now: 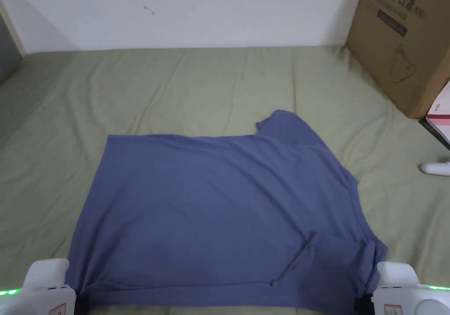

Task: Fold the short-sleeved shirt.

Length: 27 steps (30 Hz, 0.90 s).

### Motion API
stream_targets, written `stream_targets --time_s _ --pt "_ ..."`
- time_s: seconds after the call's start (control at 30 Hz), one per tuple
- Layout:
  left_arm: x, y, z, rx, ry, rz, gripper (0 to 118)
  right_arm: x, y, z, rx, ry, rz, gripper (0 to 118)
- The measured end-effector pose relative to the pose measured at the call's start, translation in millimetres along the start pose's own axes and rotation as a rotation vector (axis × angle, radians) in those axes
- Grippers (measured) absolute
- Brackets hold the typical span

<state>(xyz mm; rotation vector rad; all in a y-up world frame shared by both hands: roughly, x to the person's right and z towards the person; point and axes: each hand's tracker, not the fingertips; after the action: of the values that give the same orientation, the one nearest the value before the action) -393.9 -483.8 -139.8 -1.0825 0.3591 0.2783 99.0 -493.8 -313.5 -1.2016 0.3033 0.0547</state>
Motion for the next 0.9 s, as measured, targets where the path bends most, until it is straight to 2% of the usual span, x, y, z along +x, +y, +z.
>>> stream_targets --time_s 0.13,0.33,0.5,0.7,0.73,0.77,0.8,0.83,0.87,0.9 --pt "-2.5 0.2 5.4 -0.001 -0.006 0.002 3 1.9 0.5 17.8 0.031 -0.001 0.021 12" --pt "-2.6 11.2 23.9 0.008 -0.013 -0.002 3 7.5 18.4 47.6 0.086 0.06 -0.047 11" --pt "3.7 61.7 24.4 0.036 -0.01 -0.05 3 10.3 71.5 48.0 0.154 0.077 -0.087 11" --pt "8.4 137.1 -14.9 0.017 -0.023 -0.062 3 8.6 155.2 2.0 0.149 0.065 -0.102 11" --pt "7.9 145.1 -24.6 0.018 -0.042 -0.059 8 9.3 165.7 -9.0 0.139 0.063 -0.121 11" --pt "8.5 151.1 -33.4 0.017 -0.039 -0.059 19 9.6 172.5 -18.5 0.135 0.053 -0.143 11" --pt "9.6 155.8 -41.8 0.004 -0.025 -0.07 42 9.2 179.2 -29.3 0.114 0.045 -0.129 15" --pt "10.3 159.0 -47.2 -0.015 0.03 -0.08 82 7.1 183.6 -37.6 0.07 0.004 -0.121 36" --pt "11.7 159.4 -49.9 -0.023 0.078 -0.093 103 5.5 185.7 -42.6 0.065 -0.02 -0.106 61" --pt "11.0 157.5 -49.1 -0.018 0.096 -0.102 109 4.0 184.7 -42.3 0.074 -0.042 -0.098 77"
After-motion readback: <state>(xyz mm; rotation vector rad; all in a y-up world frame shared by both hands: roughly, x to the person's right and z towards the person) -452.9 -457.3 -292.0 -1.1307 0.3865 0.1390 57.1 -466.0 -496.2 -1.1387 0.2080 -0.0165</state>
